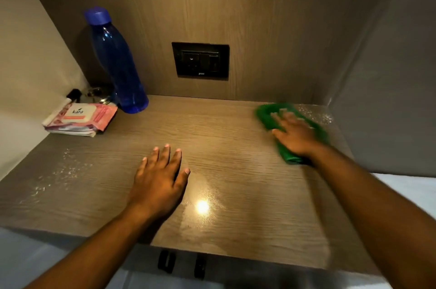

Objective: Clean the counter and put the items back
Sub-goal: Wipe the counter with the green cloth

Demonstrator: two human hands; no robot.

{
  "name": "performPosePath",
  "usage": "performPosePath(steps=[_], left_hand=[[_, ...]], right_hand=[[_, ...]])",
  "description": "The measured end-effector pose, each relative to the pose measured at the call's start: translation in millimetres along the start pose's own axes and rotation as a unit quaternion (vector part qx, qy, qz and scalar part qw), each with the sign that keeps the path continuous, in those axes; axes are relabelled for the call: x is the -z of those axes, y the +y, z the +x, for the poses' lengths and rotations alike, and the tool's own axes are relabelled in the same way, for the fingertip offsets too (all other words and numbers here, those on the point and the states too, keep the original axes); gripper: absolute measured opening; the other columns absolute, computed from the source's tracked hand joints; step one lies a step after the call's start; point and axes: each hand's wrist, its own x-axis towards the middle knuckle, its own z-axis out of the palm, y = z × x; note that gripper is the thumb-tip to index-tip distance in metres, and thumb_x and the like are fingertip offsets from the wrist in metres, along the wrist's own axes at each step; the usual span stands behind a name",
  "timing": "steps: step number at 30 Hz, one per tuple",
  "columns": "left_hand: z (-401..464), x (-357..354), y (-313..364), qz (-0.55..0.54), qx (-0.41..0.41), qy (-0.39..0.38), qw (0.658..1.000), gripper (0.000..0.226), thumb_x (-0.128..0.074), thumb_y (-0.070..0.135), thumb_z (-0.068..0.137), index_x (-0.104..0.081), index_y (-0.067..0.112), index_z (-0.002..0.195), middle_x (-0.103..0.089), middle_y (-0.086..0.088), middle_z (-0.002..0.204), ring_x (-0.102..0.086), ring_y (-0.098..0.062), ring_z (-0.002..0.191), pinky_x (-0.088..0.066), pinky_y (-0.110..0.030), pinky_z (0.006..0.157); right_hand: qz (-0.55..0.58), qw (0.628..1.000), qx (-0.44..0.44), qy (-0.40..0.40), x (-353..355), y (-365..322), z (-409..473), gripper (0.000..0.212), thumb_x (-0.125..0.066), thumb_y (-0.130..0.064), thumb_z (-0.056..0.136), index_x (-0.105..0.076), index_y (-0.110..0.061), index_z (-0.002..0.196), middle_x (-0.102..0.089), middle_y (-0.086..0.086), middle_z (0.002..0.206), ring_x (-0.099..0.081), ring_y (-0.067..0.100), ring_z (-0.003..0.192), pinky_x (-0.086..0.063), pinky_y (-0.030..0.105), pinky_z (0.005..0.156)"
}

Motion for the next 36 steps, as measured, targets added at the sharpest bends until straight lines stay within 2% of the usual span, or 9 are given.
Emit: performPosePath(steps=[4, 10, 13, 16, 19, 22, 28, 33, 36], left_hand=[[0.2, -2.8, -0.6, -0.007, 0.003, 0.006, 1.000, 0.071, -0.004, 0.065, 0.088, -0.011, 0.032, 0.150, -0.006, 0.001, 0.161, 0.000, -0.018, 0.148, -0.005, -0.043, 0.119], [-0.7, 1.6, 3.1, -0.010, 0.009, 0.004, 1.000, 0.071, -0.001, 0.063, 0.087, -0.007, 0.033, 0.151, -0.001, 0.002, 0.162, 0.007, -0.017, 0.148, 0.000, -0.041, 0.119], [-0.2, 1.6, 4.3, 0.000, 0.011, 0.001, 1.000, 0.071, -0.001, 0.063, 0.087, -0.003, 0.033, 0.151, 0.004, 0.003, 0.162, 0.011, -0.016, 0.147, 0.004, -0.040, 0.119], [-1.1, -0.1, 4.3, 0.003, 0.011, 0.007, 1.000, 0.070, -0.002, 0.064, 0.088, -0.001, 0.034, 0.151, 0.007, 0.005, 0.161, 0.016, -0.013, 0.146, 0.008, -0.039, 0.118], [-1.0, -0.5, 3.3, 0.001, 0.010, 0.009, 1.000, 0.070, -0.002, 0.065, 0.087, -0.002, 0.036, 0.151, 0.007, 0.007, 0.161, 0.015, -0.011, 0.146, 0.009, -0.035, 0.116], [-0.4, -1.0, 0.6, -0.008, 0.008, 0.013, 1.000, 0.072, -0.002, 0.066, 0.085, -0.006, 0.037, 0.151, 0.002, 0.008, 0.161, 0.011, -0.010, 0.146, 0.007, -0.033, 0.115], [0.1, -2.5, -0.4, -0.004, 0.007, 0.014, 1.000, 0.071, -0.004, 0.066, 0.087, -0.008, 0.036, 0.151, 0.000, 0.008, 0.161, 0.007, -0.010, 0.146, 0.000, -0.036, 0.118], [-1.4, 3.4, 2.9, -0.015, 0.009, 0.008, 1.000, 0.066, -0.011, 0.063, 0.091, -0.007, 0.035, 0.151, 0.001, 0.008, 0.161, 0.008, -0.010, 0.146, 0.001, -0.036, 0.118], [-3.4, 5.6, 4.7, -0.019, 0.009, 0.006, 1.000, 0.066, -0.012, 0.062, 0.092, -0.005, 0.035, 0.151, 0.003, 0.007, 0.161, 0.010, -0.010, 0.146, 0.002, -0.036, 0.118]], right_hand=[[-0.016, 0.984, -0.170, 0.054, 2.1, 56.3, 11.0, 0.068, -0.032, -0.055, 0.096, -0.019, -0.023, 0.155, -0.008, 0.010, 0.164, -0.011, 0.030, 0.150, -0.012, 0.046, 0.121], [0.101, 0.905, -0.410, 0.054, -8.5, -57.8, 72.6, 0.079, -0.034, -0.047, 0.091, -0.009, -0.007, 0.155, 0.004, 0.026, 0.161, 0.008, 0.045, 0.147, 0.010, 0.058, 0.115], [0.054, 0.951, -0.303, 0.019, -22.7, -131.8, 91.8, 0.081, -0.032, -0.049, 0.091, -0.006, -0.005, 0.154, 0.005, 0.029, 0.160, 0.008, 0.048, 0.146, 0.010, 0.061, 0.113], [0.006, 1.000, -0.024, -0.020, -42.0, -193.2, 88.9, 0.083, -0.029, -0.060, 0.089, -0.004, -0.017, 0.155, 0.009, 0.017, 0.163, 0.007, 0.042, 0.148, 0.008, 0.057, 0.115], [-0.002, 0.987, 0.150, -0.054, -40.8, -200.1, 76.4, 0.080, -0.033, -0.060, 0.085, -0.010, -0.029, 0.155, 0.003, 0.004, 0.165, 0.002, 0.029, 0.151, 0.004, 0.048, 0.118], [-0.003, 0.982, 0.185, -0.048, -21.7, -143.5, 76.9, 0.074, -0.042, -0.056, 0.090, -0.016, -0.031, 0.155, -0.006, 0.002, 0.165, -0.006, 0.022, 0.151, -0.002, 0.040, 0.120], [0.029, 0.999, 0.018, 0.035, 14.2, 34.4, 40.9, 0.063, -0.051, -0.040, 0.094, -0.032, -0.020, 0.151, -0.028, 0.007, 0.160, -0.024, 0.022, 0.147, -0.015, 0.033, 0.118], [0.055, 0.971, -0.201, 0.116, 10.6, 57.0, 28.5, 0.076, -0.043, -0.060, 0.086, -0.038, -0.015, 0.146, -0.039, 0.012, 0.152, -0.037, 0.033, 0.138, -0.032, 0.046, 0.113], [0.102, 0.926, -0.331, 0.150, 6.7, 50.4, 37.5, 0.084, -0.041, -0.059, 0.085, -0.027, -0.007, 0.150, -0.029, 0.018, 0.156, -0.028, 0.037, 0.142, -0.026, 0.050, 0.115]])
